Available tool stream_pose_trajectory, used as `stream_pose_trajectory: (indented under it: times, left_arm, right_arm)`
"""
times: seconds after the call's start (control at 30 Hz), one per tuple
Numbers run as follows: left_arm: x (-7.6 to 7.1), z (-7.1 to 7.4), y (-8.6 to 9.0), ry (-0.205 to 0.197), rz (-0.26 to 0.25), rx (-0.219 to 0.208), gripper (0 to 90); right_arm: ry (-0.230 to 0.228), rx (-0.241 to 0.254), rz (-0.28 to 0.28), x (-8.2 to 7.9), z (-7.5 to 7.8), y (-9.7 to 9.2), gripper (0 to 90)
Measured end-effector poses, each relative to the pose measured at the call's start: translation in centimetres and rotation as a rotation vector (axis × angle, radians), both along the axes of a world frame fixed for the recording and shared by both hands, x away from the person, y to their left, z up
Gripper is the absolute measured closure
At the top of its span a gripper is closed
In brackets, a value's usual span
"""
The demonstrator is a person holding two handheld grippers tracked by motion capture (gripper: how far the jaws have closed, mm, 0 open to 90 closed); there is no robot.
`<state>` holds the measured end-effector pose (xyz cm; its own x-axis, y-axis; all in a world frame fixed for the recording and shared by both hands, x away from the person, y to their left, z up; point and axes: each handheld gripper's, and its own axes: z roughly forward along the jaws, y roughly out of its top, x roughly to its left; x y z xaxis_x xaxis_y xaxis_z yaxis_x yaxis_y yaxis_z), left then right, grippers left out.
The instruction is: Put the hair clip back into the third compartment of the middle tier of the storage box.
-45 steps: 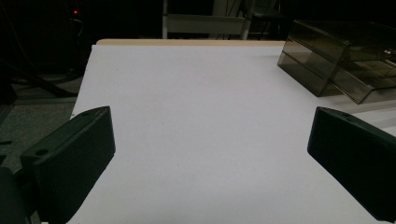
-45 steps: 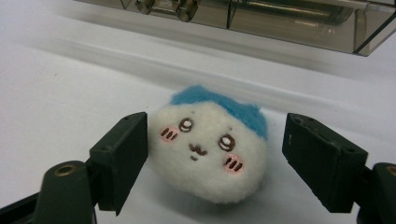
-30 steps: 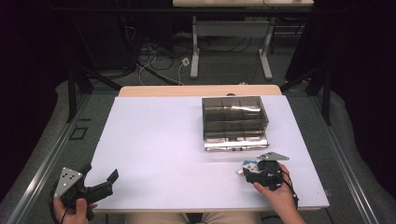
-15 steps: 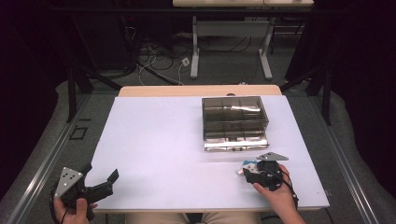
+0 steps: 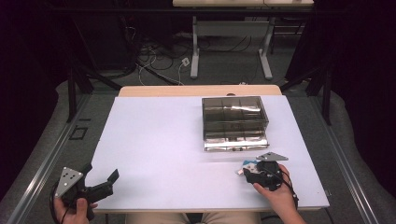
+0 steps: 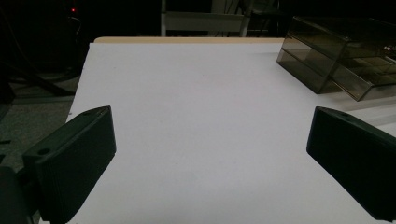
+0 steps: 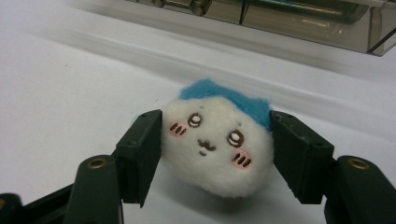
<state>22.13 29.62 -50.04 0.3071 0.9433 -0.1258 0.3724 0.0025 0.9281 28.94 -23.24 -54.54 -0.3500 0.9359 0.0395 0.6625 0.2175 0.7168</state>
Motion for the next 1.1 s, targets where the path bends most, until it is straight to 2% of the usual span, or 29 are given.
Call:
stream_pose_trajectory:
  times: [0.53,1.1]
  left_arm:
    - [0.07,-0.07,-0.05,-0.004,0.002,0.001,1.7]
    - [0.23,-0.21,-0.15,0.025,-0.012,0.008,2.2]
  right_arm:
    - [-0.007,0.013,-0.001,-0.13,0.15,-0.01,37.7]
    - [-0.014,0.018,0.004,-0.19,0.24,-0.14,38.1]
